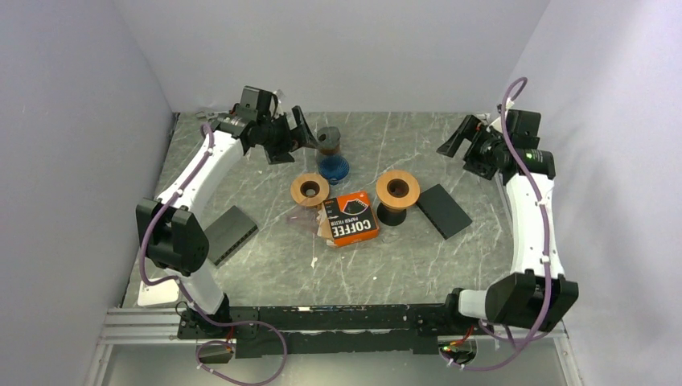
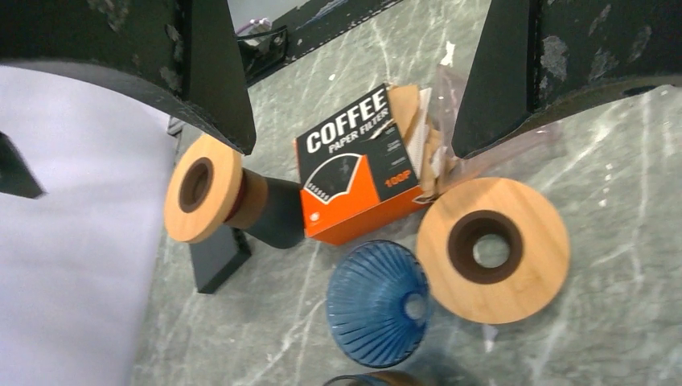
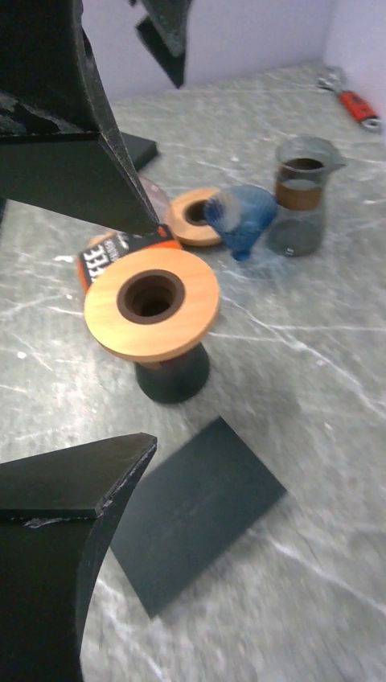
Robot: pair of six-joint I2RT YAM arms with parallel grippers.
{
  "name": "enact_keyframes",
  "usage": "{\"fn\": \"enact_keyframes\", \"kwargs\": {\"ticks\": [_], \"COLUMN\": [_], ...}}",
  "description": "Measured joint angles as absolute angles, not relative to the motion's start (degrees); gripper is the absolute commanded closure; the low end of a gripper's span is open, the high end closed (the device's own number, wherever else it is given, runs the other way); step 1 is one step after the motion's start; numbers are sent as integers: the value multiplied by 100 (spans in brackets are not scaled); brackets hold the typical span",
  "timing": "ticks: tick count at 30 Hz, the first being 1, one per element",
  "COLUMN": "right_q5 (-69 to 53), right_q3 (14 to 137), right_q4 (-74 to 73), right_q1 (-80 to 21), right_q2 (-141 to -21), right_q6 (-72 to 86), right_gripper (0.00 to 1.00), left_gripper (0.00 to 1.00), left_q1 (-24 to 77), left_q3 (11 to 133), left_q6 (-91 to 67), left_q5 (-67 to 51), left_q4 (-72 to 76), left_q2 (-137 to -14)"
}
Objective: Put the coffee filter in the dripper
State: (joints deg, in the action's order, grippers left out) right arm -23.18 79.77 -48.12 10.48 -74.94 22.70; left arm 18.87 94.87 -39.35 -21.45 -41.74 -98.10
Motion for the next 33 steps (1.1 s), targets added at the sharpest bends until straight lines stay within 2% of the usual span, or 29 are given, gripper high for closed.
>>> {"fn": "enact_keyframes", "kwargs": {"ticks": [6,9,19,23,33], "right_q5": [-956,-657,-716,-744,-978], "right_q3": [7522,7201,6963,6969,6969], "right_q4": [-4338,-4191,-4178,-4399,-4652], "right_q1": [1061,1081,1085,1085,1085], "right_q2": [-6615,-6302,-6820,-7216,-7559], "right_q6": [2842,2989,3175,3288,3662], "right_gripper": [0,0,0,0,0], "left_gripper": [0,0,3,8,11], "left_q1": [1802,1778,1531,1441,1511], "left_q3": [9487,9487,9485,9472,9430], "left_q6": [-3747,-3717,-3734,-3730,-3494], "left_q5": [-1710,-1463,-1227,-1463,-2209], "left_q4": [-4567,-4740,-5070,-5061,-5330], "left_q2": [-9810,-9810,-9929,-10167,-10871]}}
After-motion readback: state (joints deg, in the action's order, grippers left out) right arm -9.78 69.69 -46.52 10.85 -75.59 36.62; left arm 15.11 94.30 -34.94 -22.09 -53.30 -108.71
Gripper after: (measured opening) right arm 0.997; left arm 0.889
